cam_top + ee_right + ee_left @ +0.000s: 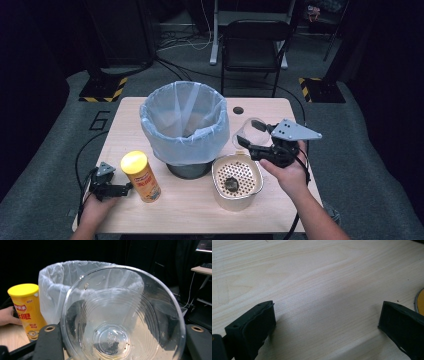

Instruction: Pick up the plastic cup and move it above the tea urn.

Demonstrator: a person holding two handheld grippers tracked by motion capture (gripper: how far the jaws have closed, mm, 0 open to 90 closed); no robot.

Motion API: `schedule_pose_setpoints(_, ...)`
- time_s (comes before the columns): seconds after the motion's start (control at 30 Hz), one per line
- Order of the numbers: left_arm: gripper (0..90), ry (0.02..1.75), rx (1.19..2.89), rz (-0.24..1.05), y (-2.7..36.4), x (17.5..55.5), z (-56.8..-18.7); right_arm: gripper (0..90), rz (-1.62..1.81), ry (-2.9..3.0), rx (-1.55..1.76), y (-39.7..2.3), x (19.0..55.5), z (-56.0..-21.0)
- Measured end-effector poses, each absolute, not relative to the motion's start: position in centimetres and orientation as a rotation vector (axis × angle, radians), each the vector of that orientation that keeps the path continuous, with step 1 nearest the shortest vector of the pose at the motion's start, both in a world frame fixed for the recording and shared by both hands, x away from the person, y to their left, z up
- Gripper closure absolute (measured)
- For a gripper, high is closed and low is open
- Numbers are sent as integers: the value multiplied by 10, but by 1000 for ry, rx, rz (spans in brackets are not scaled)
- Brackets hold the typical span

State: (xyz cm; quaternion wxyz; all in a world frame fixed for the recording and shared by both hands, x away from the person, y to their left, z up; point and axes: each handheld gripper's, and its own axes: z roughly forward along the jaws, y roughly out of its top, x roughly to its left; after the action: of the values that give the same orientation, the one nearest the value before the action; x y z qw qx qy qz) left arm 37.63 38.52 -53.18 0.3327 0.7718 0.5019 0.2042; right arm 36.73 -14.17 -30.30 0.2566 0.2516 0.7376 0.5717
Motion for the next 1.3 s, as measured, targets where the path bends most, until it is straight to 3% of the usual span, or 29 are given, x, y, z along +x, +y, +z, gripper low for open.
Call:
schedule_pose_setpoints(0.6,5,1315,2011,532,385,376,-532,328,1526,1990,627,-98,409,-230)
schedule_pose_setpoints(1.3,6,1308,2015,539,385,377,-532,316,1499,2117,616,-12,458,-235)
